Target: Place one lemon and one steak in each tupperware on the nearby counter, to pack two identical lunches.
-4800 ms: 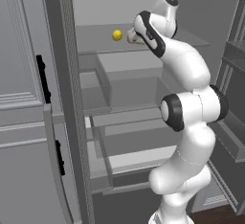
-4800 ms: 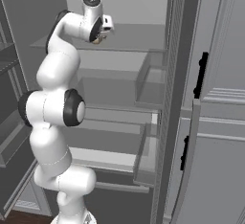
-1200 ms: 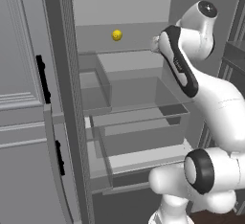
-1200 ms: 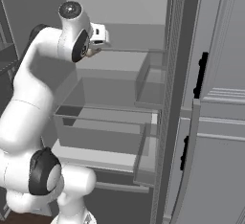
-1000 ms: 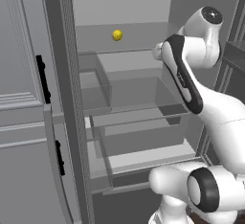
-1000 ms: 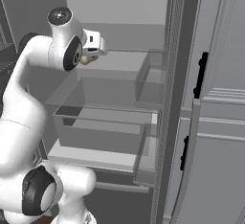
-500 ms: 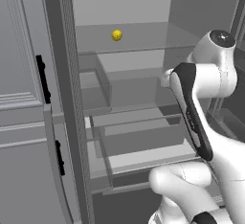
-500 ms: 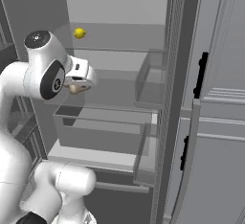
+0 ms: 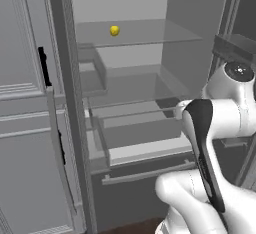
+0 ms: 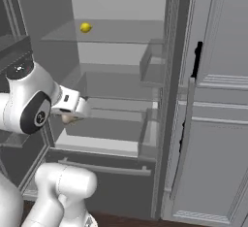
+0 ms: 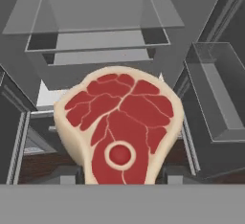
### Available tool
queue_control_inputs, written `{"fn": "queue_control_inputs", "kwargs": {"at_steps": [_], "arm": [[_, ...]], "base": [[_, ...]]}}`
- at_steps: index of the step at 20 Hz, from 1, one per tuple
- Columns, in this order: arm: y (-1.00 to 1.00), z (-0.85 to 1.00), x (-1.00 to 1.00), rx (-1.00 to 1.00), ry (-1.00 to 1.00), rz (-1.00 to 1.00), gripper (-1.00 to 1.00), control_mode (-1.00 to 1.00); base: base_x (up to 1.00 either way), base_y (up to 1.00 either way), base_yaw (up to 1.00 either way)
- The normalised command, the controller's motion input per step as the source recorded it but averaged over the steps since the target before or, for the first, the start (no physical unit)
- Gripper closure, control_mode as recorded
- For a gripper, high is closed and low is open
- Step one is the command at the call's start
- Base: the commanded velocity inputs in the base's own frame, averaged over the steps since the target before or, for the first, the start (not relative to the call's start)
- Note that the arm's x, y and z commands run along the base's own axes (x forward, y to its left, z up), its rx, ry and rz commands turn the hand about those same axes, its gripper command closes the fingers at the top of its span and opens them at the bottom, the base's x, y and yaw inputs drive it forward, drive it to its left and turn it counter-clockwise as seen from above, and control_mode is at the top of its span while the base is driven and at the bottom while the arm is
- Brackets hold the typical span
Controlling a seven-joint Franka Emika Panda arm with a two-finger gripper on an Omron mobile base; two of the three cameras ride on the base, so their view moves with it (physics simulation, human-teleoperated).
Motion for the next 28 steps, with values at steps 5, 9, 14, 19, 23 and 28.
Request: {"fn": "queue_control_inputs", "kwargs": {"at_steps": [5, 9, 14, 19, 23, 28], "arm": [[0.0, 0.0, 0.0, 0.0, 0.0, 0.0, 1.0, 1.0], [0.0, 0.0, 0.0, 0.0, 0.0, 0.0, 1.0, 1.0], [0.0, 0.0, 0.0, 0.0, 0.0, 0.0, 1.0, 1.0], [0.0, 0.0, 0.0, 0.0, 0.0, 0.0, 1.0, 1.0], [0.0, 0.0, 0.0, 0.0, 0.0, 0.0, 1.0, 1.0], [0.0, 0.0, 0.0, 0.0, 0.0, 0.0, 1.0, 1.0]], "base": [[-1.0, 0.16, 0.02], [-1.0, 0.47, 0.48], [-0.97, 0.52, 0.66], [-0.82, 0.61, 0.68], [-0.07, 0.77, 0.69], [0.94, 0.12, 0.43]]}}
